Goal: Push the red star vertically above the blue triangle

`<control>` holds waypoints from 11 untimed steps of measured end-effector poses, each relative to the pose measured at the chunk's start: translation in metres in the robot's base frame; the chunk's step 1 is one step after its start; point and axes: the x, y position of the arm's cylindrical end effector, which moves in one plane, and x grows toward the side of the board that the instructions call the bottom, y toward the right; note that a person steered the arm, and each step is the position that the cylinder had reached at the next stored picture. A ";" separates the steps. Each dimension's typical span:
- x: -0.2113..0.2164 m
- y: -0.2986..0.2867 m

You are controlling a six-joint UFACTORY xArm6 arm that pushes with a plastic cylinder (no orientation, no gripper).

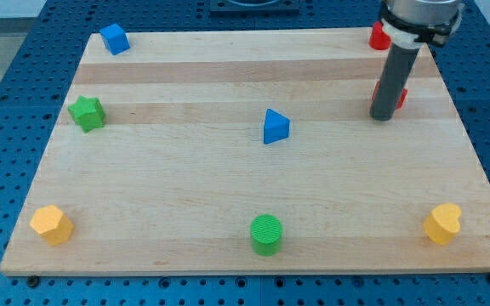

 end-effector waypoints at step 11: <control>-0.110 -0.188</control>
